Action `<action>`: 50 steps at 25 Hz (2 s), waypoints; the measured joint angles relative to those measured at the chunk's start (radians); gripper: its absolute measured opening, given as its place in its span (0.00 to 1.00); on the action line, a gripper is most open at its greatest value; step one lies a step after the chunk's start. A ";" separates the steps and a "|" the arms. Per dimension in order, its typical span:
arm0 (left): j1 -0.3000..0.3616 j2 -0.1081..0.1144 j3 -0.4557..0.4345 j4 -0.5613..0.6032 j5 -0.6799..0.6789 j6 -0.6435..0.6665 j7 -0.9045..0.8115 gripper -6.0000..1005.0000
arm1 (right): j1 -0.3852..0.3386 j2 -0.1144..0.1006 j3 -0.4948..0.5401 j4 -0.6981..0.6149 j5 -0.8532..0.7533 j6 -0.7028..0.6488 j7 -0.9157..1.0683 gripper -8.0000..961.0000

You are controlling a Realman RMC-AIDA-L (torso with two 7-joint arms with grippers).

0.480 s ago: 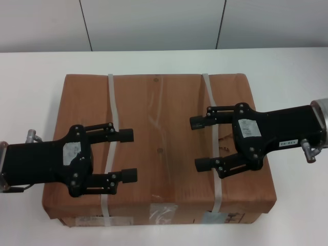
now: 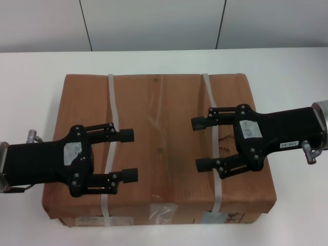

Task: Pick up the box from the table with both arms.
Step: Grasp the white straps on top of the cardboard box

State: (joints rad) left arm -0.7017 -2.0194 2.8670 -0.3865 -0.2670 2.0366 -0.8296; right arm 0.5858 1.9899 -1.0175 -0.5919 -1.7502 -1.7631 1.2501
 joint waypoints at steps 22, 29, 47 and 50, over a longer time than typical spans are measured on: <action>0.094 -0.012 0.000 -0.042 -0.285 -0.170 -0.162 0.72 | -0.036 0.004 0.099 0.020 0.001 0.263 0.113 0.91; 0.130 -0.020 -0.001 -0.027 -0.329 -0.345 -0.258 0.71 | -0.067 -0.008 0.197 0.103 0.000 0.413 0.167 0.91; 0.135 -0.022 -0.002 0.123 -0.298 -0.608 -0.293 0.69 | -0.057 0.017 0.195 0.197 -0.105 0.544 0.280 0.90; 0.139 -0.023 -0.002 0.123 -0.297 -0.610 -0.294 0.69 | -0.058 0.018 0.199 0.195 -0.092 0.544 0.283 0.90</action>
State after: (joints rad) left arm -0.5632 -2.0421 2.8654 -0.2633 -0.5645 1.4262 -1.1235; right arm 0.5276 2.0077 -0.8188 -0.3966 -1.8424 -1.2193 1.5327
